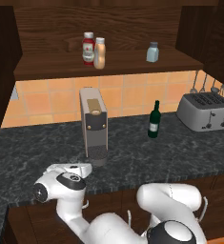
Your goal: Put the shaker and condiment bottle from the counter next to their counterparts in the cabinet.
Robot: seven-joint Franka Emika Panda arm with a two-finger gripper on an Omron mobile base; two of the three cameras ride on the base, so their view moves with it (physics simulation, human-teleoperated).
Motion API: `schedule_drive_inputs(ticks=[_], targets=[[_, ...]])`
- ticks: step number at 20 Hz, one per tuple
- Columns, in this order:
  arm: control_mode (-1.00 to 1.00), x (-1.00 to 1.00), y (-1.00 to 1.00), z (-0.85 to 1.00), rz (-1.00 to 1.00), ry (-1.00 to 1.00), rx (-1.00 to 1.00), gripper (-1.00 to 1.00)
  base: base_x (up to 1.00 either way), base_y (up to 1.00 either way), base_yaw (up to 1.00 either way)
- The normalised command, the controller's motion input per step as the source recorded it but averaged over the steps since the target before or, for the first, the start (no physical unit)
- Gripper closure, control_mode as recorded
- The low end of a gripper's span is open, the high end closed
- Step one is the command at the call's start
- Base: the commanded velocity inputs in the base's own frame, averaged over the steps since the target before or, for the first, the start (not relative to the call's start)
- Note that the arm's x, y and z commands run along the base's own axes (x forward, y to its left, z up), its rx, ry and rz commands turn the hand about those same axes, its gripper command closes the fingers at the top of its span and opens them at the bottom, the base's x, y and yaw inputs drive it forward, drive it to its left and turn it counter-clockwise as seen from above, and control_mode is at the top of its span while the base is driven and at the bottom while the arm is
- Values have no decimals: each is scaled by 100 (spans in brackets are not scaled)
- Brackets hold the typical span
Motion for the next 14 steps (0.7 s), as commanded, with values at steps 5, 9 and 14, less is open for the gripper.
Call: schedule_drive_inputs(ticks=[5,9,14], targets=[[-100,-42,-25,44,20,-3,-2,100,0,0,0],[-100,-49,-34,48,16,-5,0,100,0,0,0],[-100,-43,-34,61,13,-4,1,100,0,0,0]])
